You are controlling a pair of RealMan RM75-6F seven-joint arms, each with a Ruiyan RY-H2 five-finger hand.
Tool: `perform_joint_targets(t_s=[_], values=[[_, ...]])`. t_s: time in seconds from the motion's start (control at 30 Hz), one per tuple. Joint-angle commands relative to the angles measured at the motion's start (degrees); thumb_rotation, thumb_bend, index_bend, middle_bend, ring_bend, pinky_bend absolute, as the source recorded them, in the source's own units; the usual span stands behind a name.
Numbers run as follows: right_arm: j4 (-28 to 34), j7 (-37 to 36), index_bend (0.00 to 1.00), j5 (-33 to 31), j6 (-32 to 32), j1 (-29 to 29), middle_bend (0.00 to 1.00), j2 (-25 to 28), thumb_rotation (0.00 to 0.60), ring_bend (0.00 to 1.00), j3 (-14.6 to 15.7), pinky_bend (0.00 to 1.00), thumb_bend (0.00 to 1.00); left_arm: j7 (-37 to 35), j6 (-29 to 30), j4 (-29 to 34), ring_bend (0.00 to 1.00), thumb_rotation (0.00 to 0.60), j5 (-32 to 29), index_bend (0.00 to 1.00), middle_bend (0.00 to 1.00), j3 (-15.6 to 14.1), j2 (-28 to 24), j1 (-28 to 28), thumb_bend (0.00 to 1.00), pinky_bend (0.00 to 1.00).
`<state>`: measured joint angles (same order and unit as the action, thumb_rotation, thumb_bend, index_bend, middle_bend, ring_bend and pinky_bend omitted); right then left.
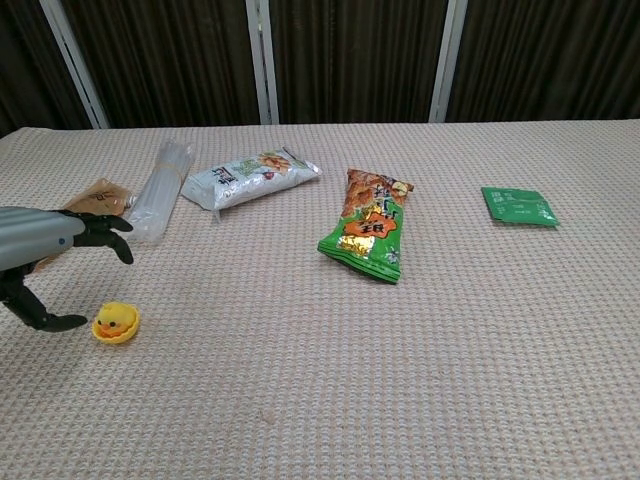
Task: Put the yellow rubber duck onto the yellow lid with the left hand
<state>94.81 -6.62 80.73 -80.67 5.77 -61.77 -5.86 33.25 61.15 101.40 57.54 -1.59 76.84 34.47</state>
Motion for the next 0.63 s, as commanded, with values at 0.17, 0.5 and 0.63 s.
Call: perform_joint_targets(t_s=[0.17, 0.5, 0.63], values=[[0.02, 0.43, 0.0, -0.22, 0.8, 0.19, 0.0, 0.28, 0.6, 0.0, 0.24, 0.0, 0.02, -4.39, 14.85, 4.01, 0.0, 0.6, 10.22, 0.11, 0.0, -0.62, -5.07, -7.45, 0.25, 0.0], [0.17, 2.28, 0.0, 0.18, 0.94, 0.37, 0.0, 0.11, 0.6, 0.0, 0.58, 0.0, 0.02, -14.55, 27.65, 4.5, 0.0, 0.6, 19.15, 0.0, 0.0, -5.95, -10.93, -19.06, 0.0, 0.0], [0.18, 2.66, 0.0, 0.17, 0.68, 0.29, 0.0, -0.04, 0.6, 0.0, 0.58, 0.0, 0.02, -16.87, 29.12, 3.86, 0.0, 0.6, 21.15, 0.0, 0.0, -7.2, -12.17, -21.46, 0.0, 0.0]])
